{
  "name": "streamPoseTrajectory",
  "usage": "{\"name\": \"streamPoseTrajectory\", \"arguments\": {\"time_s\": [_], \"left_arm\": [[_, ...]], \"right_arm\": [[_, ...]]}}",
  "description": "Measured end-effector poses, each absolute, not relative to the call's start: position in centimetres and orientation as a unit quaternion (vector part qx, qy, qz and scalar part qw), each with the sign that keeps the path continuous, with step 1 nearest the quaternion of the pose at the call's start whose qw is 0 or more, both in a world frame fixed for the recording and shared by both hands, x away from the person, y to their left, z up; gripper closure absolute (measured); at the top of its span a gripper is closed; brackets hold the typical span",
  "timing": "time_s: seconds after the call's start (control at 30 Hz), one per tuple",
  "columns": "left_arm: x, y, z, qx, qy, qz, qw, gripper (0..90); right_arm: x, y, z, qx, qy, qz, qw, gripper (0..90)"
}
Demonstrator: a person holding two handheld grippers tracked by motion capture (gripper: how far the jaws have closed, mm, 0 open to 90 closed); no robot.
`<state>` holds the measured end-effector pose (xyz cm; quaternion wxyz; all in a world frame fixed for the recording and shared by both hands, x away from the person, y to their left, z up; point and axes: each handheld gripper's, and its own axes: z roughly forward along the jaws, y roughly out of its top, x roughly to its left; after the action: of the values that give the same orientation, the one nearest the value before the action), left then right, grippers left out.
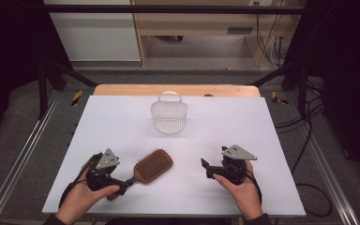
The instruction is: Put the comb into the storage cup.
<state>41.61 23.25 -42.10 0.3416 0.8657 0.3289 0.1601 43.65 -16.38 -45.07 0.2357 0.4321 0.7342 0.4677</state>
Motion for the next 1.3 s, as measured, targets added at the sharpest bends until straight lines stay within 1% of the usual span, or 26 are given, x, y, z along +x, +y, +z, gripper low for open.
{"name": "streamPoseTrajectory", "arguments": {"time_s": [0.17,0.27,0.4,0.57,0.67,0.73,0.87,0.9,1.0,1.17,1.3], "left_arm": [[42.0,23.4,-42.9,0.874,0.341,0.136,0.318,5.4],[42.4,23.2,-43.4,0.883,0.339,0.123,0.301,5.5],[42.8,22.6,-43.9,0.893,0.327,0.118,0.285,7.0],[43.2,22.1,-44.4,0.899,0.322,0.108,0.278,14.7],[43.3,22.0,-44.5,0.902,0.319,0.104,0.273,14.9],[43.4,21.9,-44.6,0.903,0.320,0.102,0.269,17.3],[43.5,22.0,-44.7,0.907,0.317,0.097,0.260,19.0],[43.5,22.0,-44.7,0.907,0.317,0.094,0.260,22.6],[43.5,21.8,-44.9,0.910,0.318,0.089,0.253,25.8],[43.4,21.4,-45.3,0.915,0.312,0.070,0.247,41.7],[43.5,21.3,-45.3,0.917,0.312,0.064,0.242,51.4]], "right_arm": [[43.8,-16.4,-45.5,0.439,0.738,0.457,0.233,9.8],[43.8,-16.4,-45.6,0.441,0.738,0.456,0.231,9.9],[43.8,-16.4,-45.7,0.440,0.739,0.454,0.231,10.2],[43.8,-16.4,-45.7,0.440,0.741,0.453,0.229,10.3],[43.9,-16.4,-45.7,0.439,0.742,0.452,0.228,10.4],[43.8,-16.4,-45.7,0.440,0.741,0.452,0.228,10.5],[43.9,-16.4,-45.8,0.440,0.742,0.451,0.227,10.5],[43.9,-16.4,-45.8,0.441,0.743,0.451,0.226,10.5],[43.9,-16.4,-45.8,0.440,0.743,0.450,0.226,10.5],[43.9,-16.4,-45.8,0.439,0.744,0.450,0.226,10.5],[43.9,-16.4,-45.8,0.440,0.744,0.449,0.226,10.6]]}}
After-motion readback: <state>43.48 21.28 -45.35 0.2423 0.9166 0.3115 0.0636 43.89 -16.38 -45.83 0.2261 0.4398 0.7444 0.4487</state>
